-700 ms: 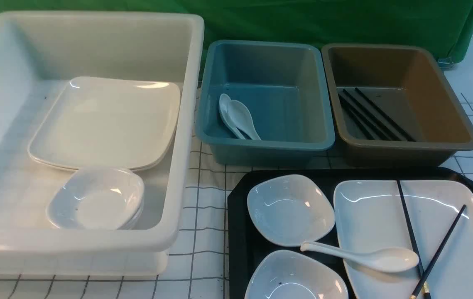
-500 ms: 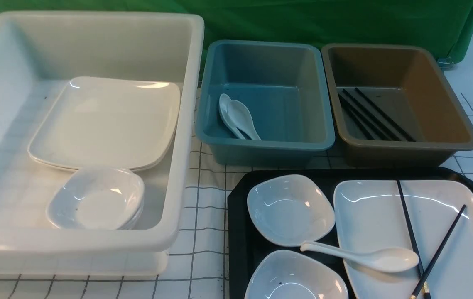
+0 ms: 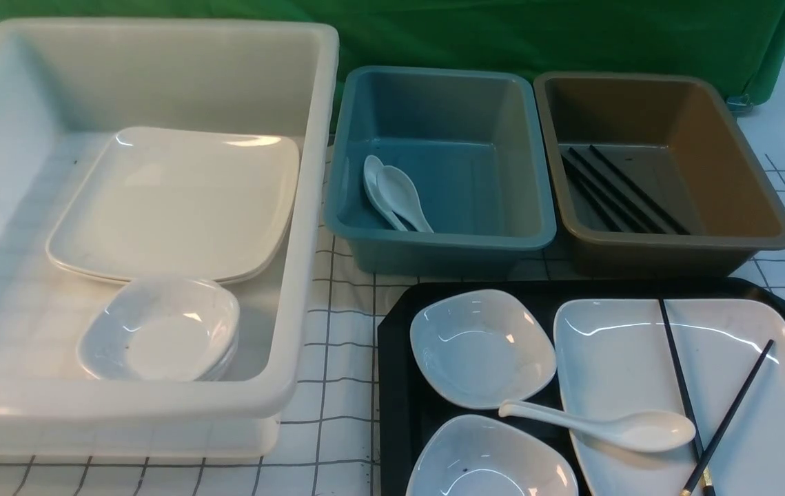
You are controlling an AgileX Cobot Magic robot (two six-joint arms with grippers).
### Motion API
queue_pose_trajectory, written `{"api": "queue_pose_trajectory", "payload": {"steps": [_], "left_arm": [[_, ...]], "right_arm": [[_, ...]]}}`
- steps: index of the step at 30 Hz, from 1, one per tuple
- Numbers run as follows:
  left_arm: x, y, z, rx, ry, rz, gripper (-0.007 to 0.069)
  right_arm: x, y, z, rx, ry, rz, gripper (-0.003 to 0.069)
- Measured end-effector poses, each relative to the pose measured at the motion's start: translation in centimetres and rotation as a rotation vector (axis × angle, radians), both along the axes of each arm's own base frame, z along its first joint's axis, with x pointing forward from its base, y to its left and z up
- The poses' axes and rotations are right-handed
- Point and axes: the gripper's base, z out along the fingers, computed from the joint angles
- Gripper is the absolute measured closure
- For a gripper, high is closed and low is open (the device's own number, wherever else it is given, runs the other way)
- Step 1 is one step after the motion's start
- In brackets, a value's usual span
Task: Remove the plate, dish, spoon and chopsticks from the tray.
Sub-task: Use the right arm to grab a soup spoon from the plate
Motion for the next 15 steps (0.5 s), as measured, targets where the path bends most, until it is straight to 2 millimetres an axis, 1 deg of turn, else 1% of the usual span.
{"api": "queue_pose_trajectory", "payload": {"steps": [1,3,4,6,10,13,15], "left_arm": [[0.0,0.0,0.0,-0.004,-0.003,0.000,0.0620],[0.0,0.0,0.4,-0.079,-0.039,0.003,0.0620],[0.1,0.0,0.9,-0.192,-0.086,0.011,0.0620],[0.1,0.1,1.4,-0.298,-0.138,0.026,0.0620],[0.0,0.9,2.6,-0.598,-0.282,0.090,0.0620],[-0.2,1.5,3.2,-0.733,-0.372,0.123,0.0620],[-0.4,2.0,3.8,-0.853,-0.453,0.138,0.0620]], "right_arm": [[0.0,0.0,0.0,0.000,0.000,0.000,0.0412],[0.0,0.0,0.0,0.000,0.000,0.000,0.0412],[0.0,0.0,0.0,0.000,0.000,0.000,0.0412],[0.0,0.0,0.0,0.000,0.000,0.000,0.0412],[0.0,0.0,0.0,0.001,0.000,0.000,0.0412],[0.0,0.0,0.1,0.001,-0.007,0.000,0.0412],[0.0,0.0,0.1,0.000,-0.012,0.001,0.0412]]}}
